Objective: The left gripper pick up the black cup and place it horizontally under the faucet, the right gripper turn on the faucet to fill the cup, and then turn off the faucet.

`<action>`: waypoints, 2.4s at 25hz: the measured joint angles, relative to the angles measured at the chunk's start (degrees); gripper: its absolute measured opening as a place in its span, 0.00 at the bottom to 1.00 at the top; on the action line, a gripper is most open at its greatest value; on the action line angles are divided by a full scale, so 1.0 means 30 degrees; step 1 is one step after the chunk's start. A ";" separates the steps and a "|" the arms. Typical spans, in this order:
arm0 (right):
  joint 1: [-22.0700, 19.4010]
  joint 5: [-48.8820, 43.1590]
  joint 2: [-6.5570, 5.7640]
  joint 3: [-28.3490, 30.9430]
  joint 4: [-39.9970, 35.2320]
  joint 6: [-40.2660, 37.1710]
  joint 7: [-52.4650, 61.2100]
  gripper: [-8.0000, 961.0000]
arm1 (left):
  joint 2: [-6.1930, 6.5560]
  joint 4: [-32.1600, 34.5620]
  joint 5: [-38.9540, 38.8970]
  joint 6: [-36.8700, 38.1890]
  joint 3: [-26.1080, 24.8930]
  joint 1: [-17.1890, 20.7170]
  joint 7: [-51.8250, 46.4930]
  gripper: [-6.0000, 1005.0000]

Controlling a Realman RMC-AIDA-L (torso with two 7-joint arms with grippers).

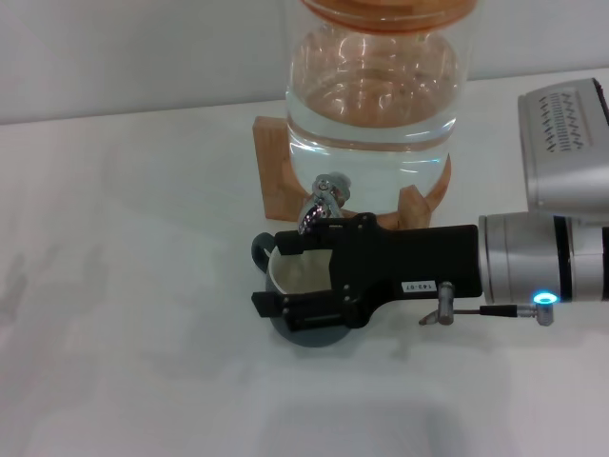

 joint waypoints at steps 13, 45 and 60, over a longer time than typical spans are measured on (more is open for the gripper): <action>-0.0357 -0.0477 -0.0038 0.1143 0.0056 0.0408 -0.0009 0.81 | 0.0001 0.0000 0.0027 -0.0016 0.0000 -0.0009 -0.0002 0.49; -0.0498 0.0456 -0.0002 0.4171 0.0316 0.5697 -0.0669 0.81 | 0.0077 0.0000 -0.0074 -0.0221 0.0001 -0.0119 -0.0003 0.48; -0.0702 0.3742 0.0021 1.3037 0.8619 0.7444 -0.8481 0.81 | 0.0114 -0.0208 -0.0855 -0.0159 -0.0045 -0.0093 -0.0003 0.48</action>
